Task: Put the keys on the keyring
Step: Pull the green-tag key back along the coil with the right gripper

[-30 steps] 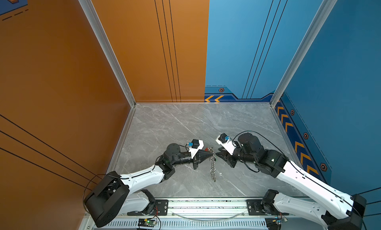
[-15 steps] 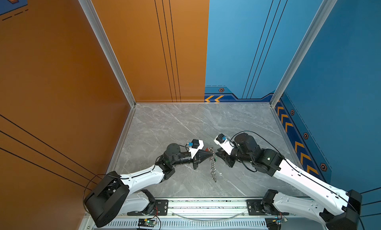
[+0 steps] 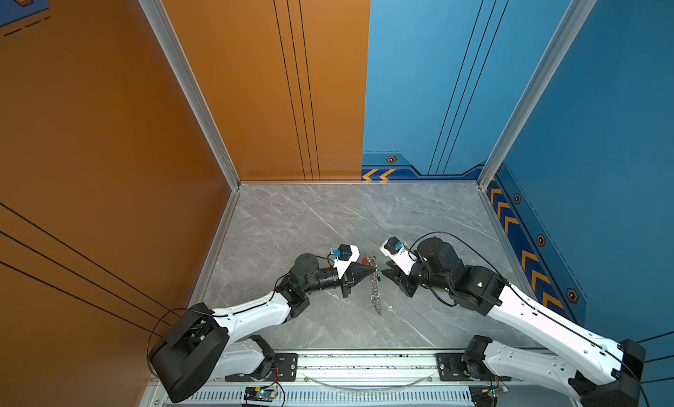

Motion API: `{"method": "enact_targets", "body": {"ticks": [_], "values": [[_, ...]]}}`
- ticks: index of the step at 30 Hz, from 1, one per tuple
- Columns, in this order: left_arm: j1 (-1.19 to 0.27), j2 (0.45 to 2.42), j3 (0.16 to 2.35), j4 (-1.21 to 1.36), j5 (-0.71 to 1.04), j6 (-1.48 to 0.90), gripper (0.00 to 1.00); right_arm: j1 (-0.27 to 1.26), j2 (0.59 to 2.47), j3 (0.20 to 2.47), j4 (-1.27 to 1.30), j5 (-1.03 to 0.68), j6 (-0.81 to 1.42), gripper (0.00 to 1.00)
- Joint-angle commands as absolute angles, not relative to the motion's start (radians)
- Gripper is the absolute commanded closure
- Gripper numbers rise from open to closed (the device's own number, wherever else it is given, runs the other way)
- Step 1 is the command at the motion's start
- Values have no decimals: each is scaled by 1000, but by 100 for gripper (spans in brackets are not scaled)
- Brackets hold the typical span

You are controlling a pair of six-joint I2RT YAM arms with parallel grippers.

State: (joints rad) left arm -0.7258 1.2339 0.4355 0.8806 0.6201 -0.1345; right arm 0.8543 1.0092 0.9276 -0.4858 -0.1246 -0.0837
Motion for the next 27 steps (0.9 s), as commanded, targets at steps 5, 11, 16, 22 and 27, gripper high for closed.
{"method": "enact_targets", "body": {"ticks": [5, 11, 16, 22, 27], "values": [[-722, 1206, 435, 912, 628, -124, 100, 864, 1033, 947, -459, -92, -61, 68], [-733, 1210, 442, 912, 641, -127, 100, 866, 1055, 943, -463, -69, -58, 70], [-740, 1210, 446, 911, 646, -127, 100, 869, 1073, 940, -458, -91, -52, 75], [-752, 1217, 450, 918, 636, -127, 100, 878, 1081, 927, -427, -120, -45, 75], [-753, 1215, 440, 946, 603, -135, 100, 888, 1081, 913, -432, -153, -53, 75]]}}
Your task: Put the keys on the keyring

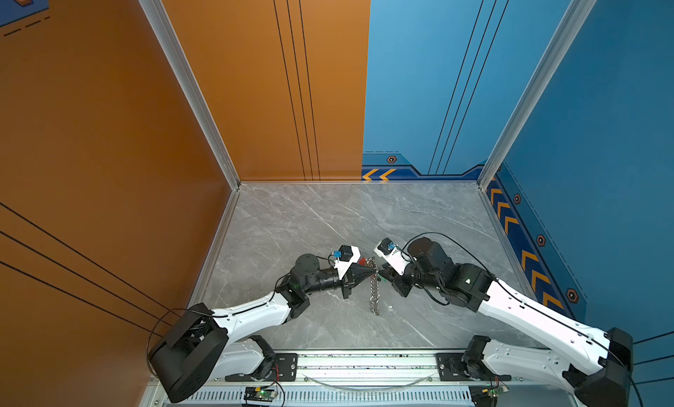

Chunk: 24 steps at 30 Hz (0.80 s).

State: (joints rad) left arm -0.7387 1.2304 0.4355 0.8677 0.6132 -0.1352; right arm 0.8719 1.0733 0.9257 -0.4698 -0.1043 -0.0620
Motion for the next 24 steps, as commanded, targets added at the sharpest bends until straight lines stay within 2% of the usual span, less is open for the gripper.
{"method": "enact_targets", "body": {"ticks": [1, 14, 19, 24], "values": [[-753, 1212, 439, 949, 594, -136, 100, 890, 1081, 910, -439, -158, -57, 75], [-746, 1200, 427, 1003, 541, -169, 100, 912, 1079, 895, -457, -178, -89, 74], [-744, 1193, 411, 1003, 553, -163, 100, 861, 991, 889, -459, -122, -83, 75], [-742, 1194, 412, 1002, 588, -167, 100, 799, 931, 890, -444, -167, -76, 76]]}}
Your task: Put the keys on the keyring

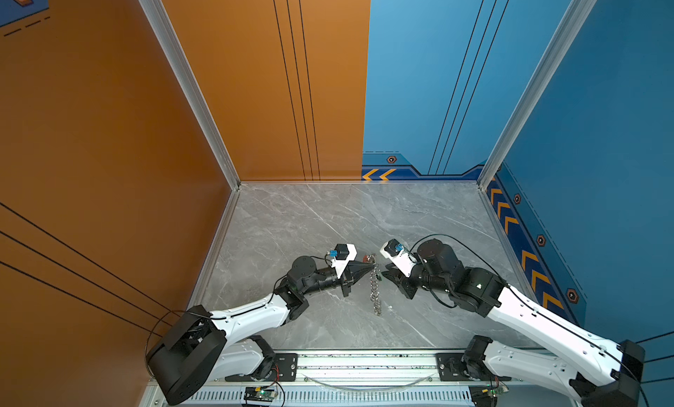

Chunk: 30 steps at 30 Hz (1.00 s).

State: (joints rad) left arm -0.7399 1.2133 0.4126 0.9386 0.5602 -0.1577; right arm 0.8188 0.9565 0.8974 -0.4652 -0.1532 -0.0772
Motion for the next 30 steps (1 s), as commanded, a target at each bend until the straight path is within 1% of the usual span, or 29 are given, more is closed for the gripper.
{"method": "enact_targets", "body": {"ticks": [1, 8, 13, 22, 28, 30], "values": [[-741, 1196, 414, 1002, 596, -169, 100, 790, 928, 890, -436, -185, -71, 76], [-743, 1208, 433, 1002, 656, -182, 100, 769, 942, 866, -358, -335, -42, 78], [-745, 1213, 440, 1004, 678, -189, 100, 772, 960, 852, -317, -408, -28, 79], [-745, 1222, 445, 1014, 690, -195, 100, 775, 997, 845, -328, -400, -41, 84], [-747, 1238, 448, 1020, 688, -191, 100, 788, 1008, 855, -341, -380, -53, 92], [-746, 1251, 450, 1018, 687, -185, 100, 801, 1016, 875, -369, -347, -67, 97]]}}
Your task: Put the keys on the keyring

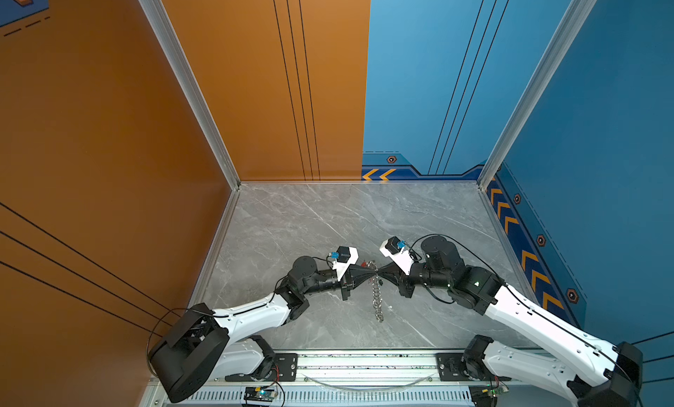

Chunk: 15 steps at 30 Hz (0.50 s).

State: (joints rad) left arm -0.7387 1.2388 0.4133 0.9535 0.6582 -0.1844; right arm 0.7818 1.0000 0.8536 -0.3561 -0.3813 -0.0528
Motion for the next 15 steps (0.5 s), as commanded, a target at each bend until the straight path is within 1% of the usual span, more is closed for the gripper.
{"method": "enact_targets", "body": {"ticks": [1, 3, 6, 10, 12, 15], "values": [[-746, 1254, 450, 1009, 682, -180, 100, 810, 1020, 889, -393, -328, -78, 99], [-744, 1253, 443, 1005, 665, -172, 99, 828, 1032, 922, -448, -278, -104, 100], [-735, 1241, 440, 966, 664, -150, 90, 850, 1050, 974, -538, -210, -147, 100], [-720, 1212, 440, 899, 691, -112, 82, 871, 1067, 1025, -620, -177, -200, 100], [-716, 1199, 438, 872, 697, -98, 79, 881, 1074, 1051, -656, -177, -226, 100], [-718, 1199, 440, 864, 725, -95, 79, 892, 1086, 1083, -689, -182, -257, 100]]}}
